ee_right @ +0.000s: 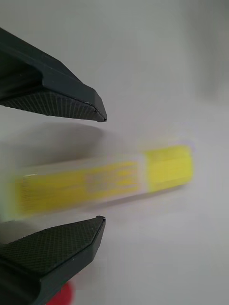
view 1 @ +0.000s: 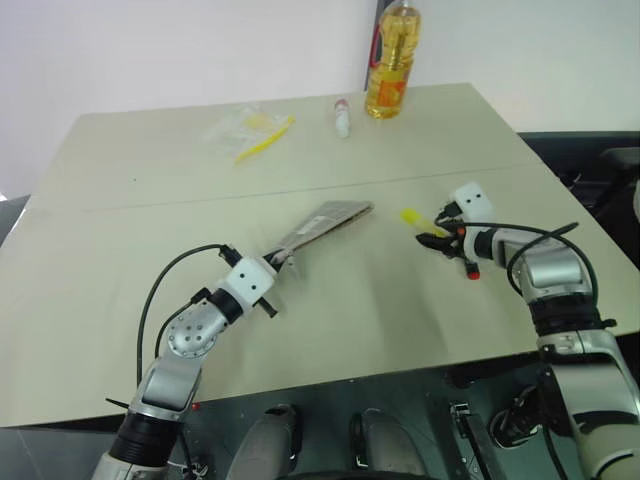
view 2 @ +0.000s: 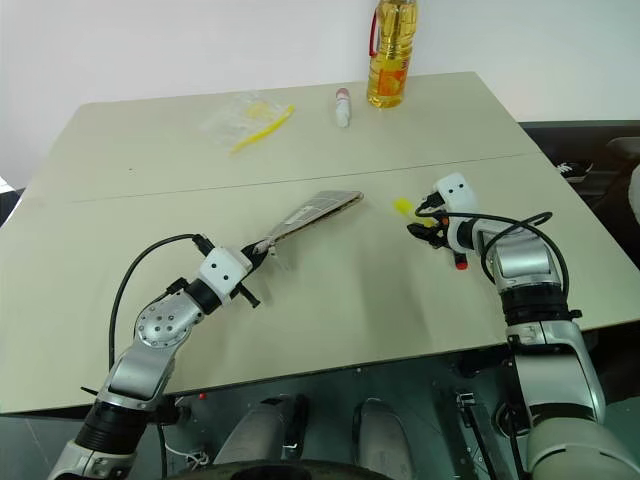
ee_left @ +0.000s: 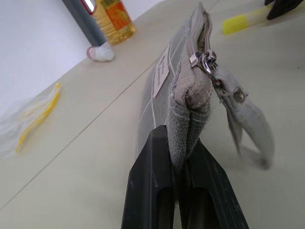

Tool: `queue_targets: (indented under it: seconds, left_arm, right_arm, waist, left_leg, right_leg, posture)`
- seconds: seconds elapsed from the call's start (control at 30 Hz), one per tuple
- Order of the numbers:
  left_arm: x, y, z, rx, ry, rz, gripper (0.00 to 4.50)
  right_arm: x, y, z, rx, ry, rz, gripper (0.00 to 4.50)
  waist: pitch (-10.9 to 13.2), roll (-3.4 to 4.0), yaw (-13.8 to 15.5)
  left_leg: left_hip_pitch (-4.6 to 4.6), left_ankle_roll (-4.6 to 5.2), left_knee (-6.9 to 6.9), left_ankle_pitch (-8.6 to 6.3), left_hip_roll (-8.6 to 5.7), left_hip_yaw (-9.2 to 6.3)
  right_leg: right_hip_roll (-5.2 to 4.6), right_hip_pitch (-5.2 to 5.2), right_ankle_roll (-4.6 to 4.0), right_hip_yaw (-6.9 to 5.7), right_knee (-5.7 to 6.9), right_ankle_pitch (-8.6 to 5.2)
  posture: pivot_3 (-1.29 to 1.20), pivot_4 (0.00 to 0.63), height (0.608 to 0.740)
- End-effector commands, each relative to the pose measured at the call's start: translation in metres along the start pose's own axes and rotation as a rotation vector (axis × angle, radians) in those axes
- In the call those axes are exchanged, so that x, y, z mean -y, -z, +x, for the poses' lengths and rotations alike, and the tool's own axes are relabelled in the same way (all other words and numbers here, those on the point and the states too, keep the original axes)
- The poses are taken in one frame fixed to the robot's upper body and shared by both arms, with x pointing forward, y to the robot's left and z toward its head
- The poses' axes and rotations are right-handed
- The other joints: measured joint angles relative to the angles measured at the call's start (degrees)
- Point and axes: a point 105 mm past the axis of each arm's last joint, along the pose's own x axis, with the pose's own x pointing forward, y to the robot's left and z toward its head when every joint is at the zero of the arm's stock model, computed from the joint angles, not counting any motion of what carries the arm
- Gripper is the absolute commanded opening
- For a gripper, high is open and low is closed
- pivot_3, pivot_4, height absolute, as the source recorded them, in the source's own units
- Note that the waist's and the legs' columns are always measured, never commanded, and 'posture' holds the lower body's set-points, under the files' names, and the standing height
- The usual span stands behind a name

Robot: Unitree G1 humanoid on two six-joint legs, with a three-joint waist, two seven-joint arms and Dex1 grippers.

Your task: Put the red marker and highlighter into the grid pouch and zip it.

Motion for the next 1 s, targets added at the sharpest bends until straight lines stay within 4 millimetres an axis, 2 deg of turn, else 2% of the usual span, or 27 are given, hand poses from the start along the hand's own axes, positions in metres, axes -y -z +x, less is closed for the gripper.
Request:
queue_targets:
  seconds: [0.03,0.17,0.27,0.37,0.47,0.63,0.73,1.0]
  left_arm:
    - [-0.006,-0.013,-0.002,0.046,-0.026,0.012,0.00]
    - [-0.007,-0.012,-0.003,0.043,-0.042,0.009,0.00]
    - [-0.008,-0.012,-0.004,0.044,-0.046,0.009,0.00]
    - [-0.011,-0.012,-0.004,0.049,-0.047,0.007,0.00]
    - [-0.013,-0.014,-0.003,0.058,-0.041,0.008,0.00]
    - [-0.014,-0.015,-0.003,0.068,-0.017,0.009,0.00]
    - [-0.014,-0.018,-0.002,0.082,-0.016,-0.004,0.00]
    - [-0.006,-0.022,-0.002,0.094,0.011,-0.012,0.00]
  right_arm:
    - [0.004,-0.007,-0.001,0.013,-0.008,0.000,2.72]
    - [0.004,-0.008,-0.002,0.014,-0.011,0.016,0.92]
    - [0.003,-0.015,-0.007,0.040,-0.011,-0.031,0.87]
    - [-0.011,-0.037,-0.025,0.114,-0.041,-0.266,0.87]
    - [-0.027,-0.050,-0.044,0.163,-0.073,-0.461,0.87]
    - [-0.054,-0.064,-0.070,0.223,-0.157,-0.540,0.87]
    - [-0.065,-0.064,-0.071,0.221,-0.190,-0.554,0.87]
    - [-0.076,-0.062,-0.060,0.221,-0.215,-0.521,0.87]
  waist:
    - [0.0,0.00,0.0]
    - [0.0,0.00,-0.2]
    - [0.0,0.02,-0.2]
    - [0.0,0.05,-0.1]
    - [0.0,0.06,-0.1]
    - [0.0,0.05,-0.2]
    - [0.0,0.05,-0.1]
    - [0.0,0.05,-0.1]
  left_leg:
    - [0.00,0.03,0.00,-0.02,-0.01,0.00]
    - [0.00,0.07,-0.01,-0.05,-0.01,0.01]
    - [0.01,0.07,-0.01,-0.05,0.00,0.01]
    - [-0.01,0.06,-0.01,-0.04,0.00,0.01]
    - [-0.04,0.07,0.01,-0.05,-0.01,0.01]
    - [-0.03,0.06,0.01,-0.05,0.02,0.00]
    - [-0.02,0.06,0.04,-0.05,0.02,-0.01]
    - [-0.04,0.06,0.10,-0.05,0.02,0.00]
  right_leg:
    - [-0.01,0.01,0.01,0.00,-0.01,0.01]
    - [-0.02,0.00,0.07,0.00,-0.03,0.04]
    - [-0.01,-0.01,0.07,0.00,0.01,0.04]
    - [-0.02,-0.03,0.07,0.00,0.00,0.04]
    - [-0.02,-0.05,0.08,0.00,-0.02,0.04]
    - [-0.01,-0.04,0.09,0.00,-0.02,0.05]
    - [-0.01,-0.02,0.08,0.00,-0.02,0.04]
    - [-0.02,-0.01,0.07,0.00,-0.03,0.04]
  posture:
    - [0.00,0.150,0.740]
    - [0.00,0.150,0.740]
    - [0.00,0.150,0.740]
    - [0.00,0.150,0.740]
    - [0.00,0.150,0.740]
    - [0.00,0.150,0.740]
    - [0.00,0.150,0.740]
    - [0.00,0.150,0.740]
